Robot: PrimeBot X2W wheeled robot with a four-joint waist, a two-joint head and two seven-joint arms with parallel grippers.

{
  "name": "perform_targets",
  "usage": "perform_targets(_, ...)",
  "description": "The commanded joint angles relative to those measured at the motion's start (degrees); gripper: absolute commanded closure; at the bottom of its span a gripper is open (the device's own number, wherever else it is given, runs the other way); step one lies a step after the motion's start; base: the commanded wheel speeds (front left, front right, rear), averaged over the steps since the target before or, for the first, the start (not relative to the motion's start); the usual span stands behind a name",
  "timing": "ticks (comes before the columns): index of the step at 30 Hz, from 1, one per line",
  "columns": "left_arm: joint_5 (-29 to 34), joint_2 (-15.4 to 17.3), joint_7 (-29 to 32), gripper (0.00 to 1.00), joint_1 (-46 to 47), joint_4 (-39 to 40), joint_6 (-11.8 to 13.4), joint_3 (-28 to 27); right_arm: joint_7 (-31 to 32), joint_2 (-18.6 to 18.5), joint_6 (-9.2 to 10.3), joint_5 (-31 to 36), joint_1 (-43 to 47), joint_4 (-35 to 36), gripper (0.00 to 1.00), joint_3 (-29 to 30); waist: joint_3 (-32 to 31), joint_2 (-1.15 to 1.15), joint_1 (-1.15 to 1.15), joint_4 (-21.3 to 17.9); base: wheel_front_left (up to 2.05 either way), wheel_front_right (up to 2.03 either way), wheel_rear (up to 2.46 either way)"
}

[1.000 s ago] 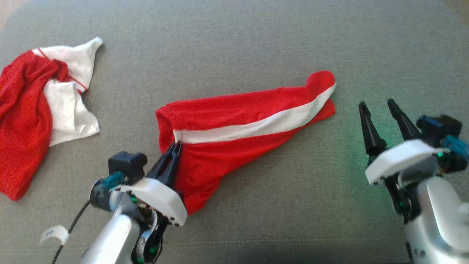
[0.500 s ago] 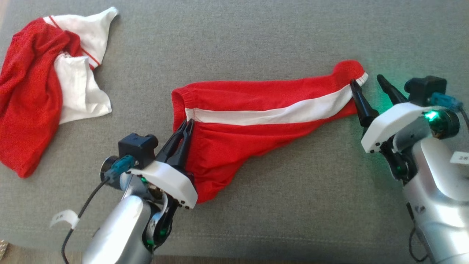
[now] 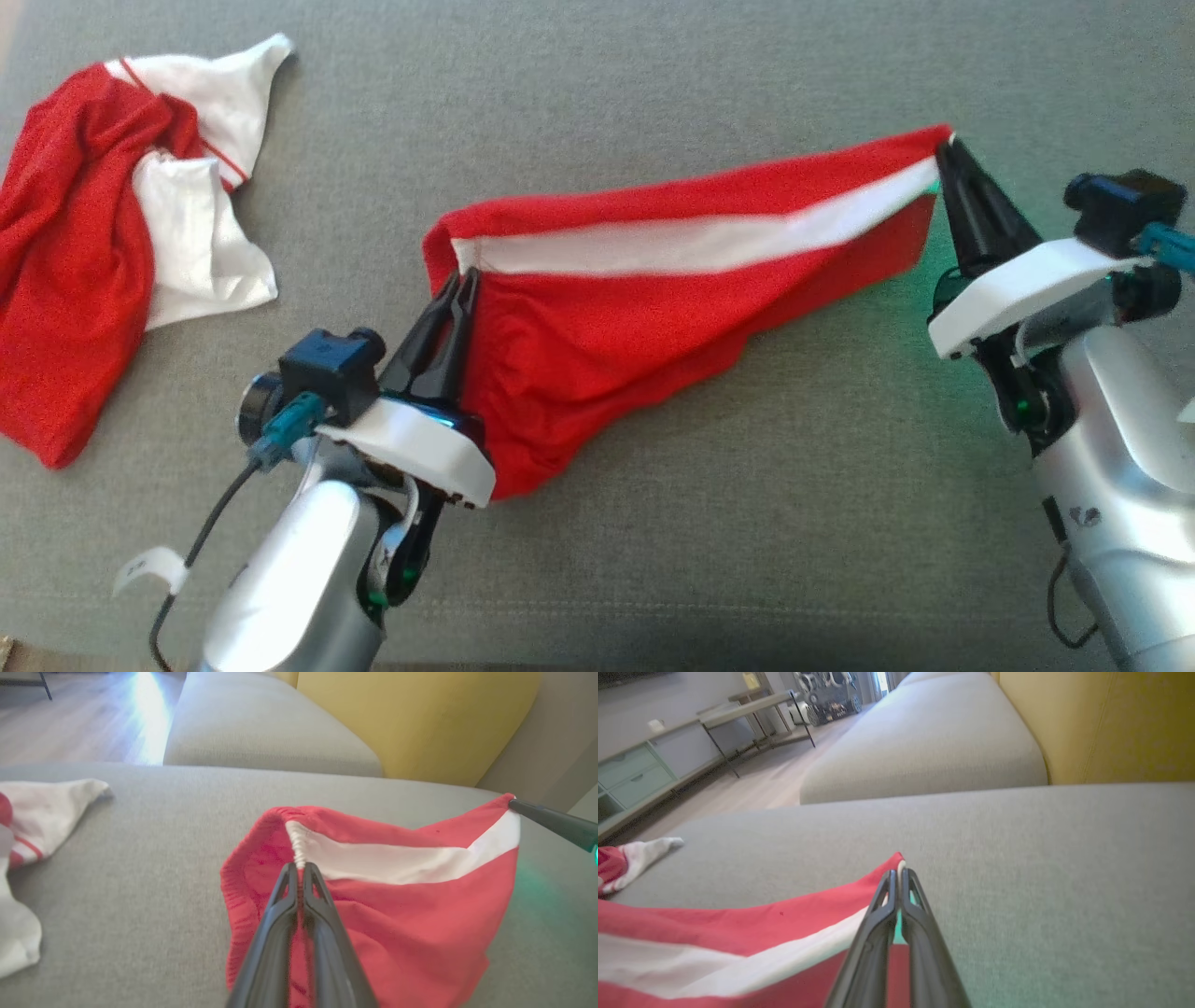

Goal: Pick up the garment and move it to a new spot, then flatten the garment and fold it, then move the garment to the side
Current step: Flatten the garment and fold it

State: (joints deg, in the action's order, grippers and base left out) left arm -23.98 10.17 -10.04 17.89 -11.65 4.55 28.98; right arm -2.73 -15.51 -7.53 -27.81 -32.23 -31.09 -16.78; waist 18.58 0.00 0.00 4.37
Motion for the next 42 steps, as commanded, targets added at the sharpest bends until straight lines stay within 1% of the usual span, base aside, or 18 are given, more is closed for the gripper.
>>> perform_targets(1, 0.9, 1.4, -1.1, 1.00, 2.3, 2.7, 0.5, -2.3, -1.5, -1.1, 0.04, -0.4, 0.4, 3.6, 1.00, -0.5, -1.4, 0.00, 0.00, -1.0, 0.00, 0.00, 0.00)
perform_targets(5, 2.0, 2.7, -2.4, 1.00, 3.3, 5.5, 1.1, -3.5, -3.0, -1.6, 0.04, 0.2, 2.2, 9.7, 1.00, 1.2, -3.5, 0.00, 0.00, -2.4, 0.00, 0.00, 0.00)
perform_targets(9, 3.4, 4.1, -2.9, 1.00, 5.1, 9.2, 1.7, -4.4, -2.4, -1.6, 0.04, 2.3, 4.1, 17.8, 1.00, 4.8, -5.4, 0.00, 0.00, -3.8, 0.00, 0.00, 0.00)
perform_targets(14, 4.7, 6.1, -2.6, 1.00, 7.9, 14.9, 2.1, -5.6, 1.8, -0.5, 0.04, 5.9, 6.6, 30.7, 1.00, 10.5, -7.4, 0.00, 0.00, -5.4, 0.00, 0.00, 0.00)
perform_targets(19, 5.6, 7.5, -0.4, 1.00, 9.6, 21.0, 2.7, -6.1, 7.3, 1.5, 0.04, 9.2, 9.3, 42.8, 1.00, 15.8, -8.5, 0.00, 0.00, -6.4, 0.00, 0.00, 0.00)
perform_targets(21, 5.6, 7.8, 0.5, 1.00, 10.1, 22.6, 2.7, -6.1, 9.2, 2.4, 0.04, 10.0, 10.1, 45.9, 1.00, 17.3, -8.5, 0.00, 0.00, -6.7, 0.00, 0.00, 0.00)
perform_targets(24, 5.4, 8.0, 1.6, 1.00, 10.9, 23.9, 2.7, -6.2, 11.3, 3.5, 0.04, 10.3, 10.2, 48.8, 1.00, 18.3, -8.0, 0.00, 0.00, -7.4, 0.00, 0.00, 0.00)
perform_targets(26, 5.0, 8.0, 2.2, 1.00, 12.0, 24.0, 2.3, -6.2, 12.0, 4.1, 0.04, 10.1, 9.3, 49.5, 1.00, 18.3, -7.2, 0.00, 0.00, -7.7, 0.00, 0.00, 0.00)
perform_targets(30, 4.7, 8.0, 2.9, 1.00, 15.0, 23.2, 1.6, -6.3, 12.6, 4.4, 0.04, 9.5, 6.0, 48.1, 1.00, 18.7, -5.5, 0.00, 0.00, -8.1, 0.00, 0.00, 0.00)
perform_targets(33, 4.4, 7.6, 3.4, 1.00, 20.0, 21.1, 0.4, -6.5, 12.6, 4.3, 0.04, 8.5, 0.6, 44.8, 1.00, 18.9, -3.1, 0.00, 0.00, -8.0, 0.00, 0.00, 0.00)
perform_targets(37, 3.8, 6.1, 2.9, 1.00, 29.6, 14.7, -2.0, -6.8, 12.4, 3.1, 0.04, 7.4, -9.8, 37.4, 1.00, 18.2, 0.0, 0.00, 0.00, -7.9, 0.00, 0.00, 0.00)
perform_targets(39, 2.7, 4.7, 2.2, 1.00, 34.7, 9.9, -3.4, -7.1, 12.0, 2.5, 0.04, 6.8, -16.0, 32.6, 1.00, 17.7, 1.3, 0.00, 0.00, -7.8, 0.00, 0.00, 0.00)
perform_targets(42, 2.0, 3.0, 0.4, 1.00, 42.2, 0.6, -5.2, -7.6, 10.6, 2.0, 0.04, 7.2, -25.4, 23.7, 1.00, 15.9, 2.8, 0.00, 0.00, -7.6, 0.00, 0.00, 0.00)
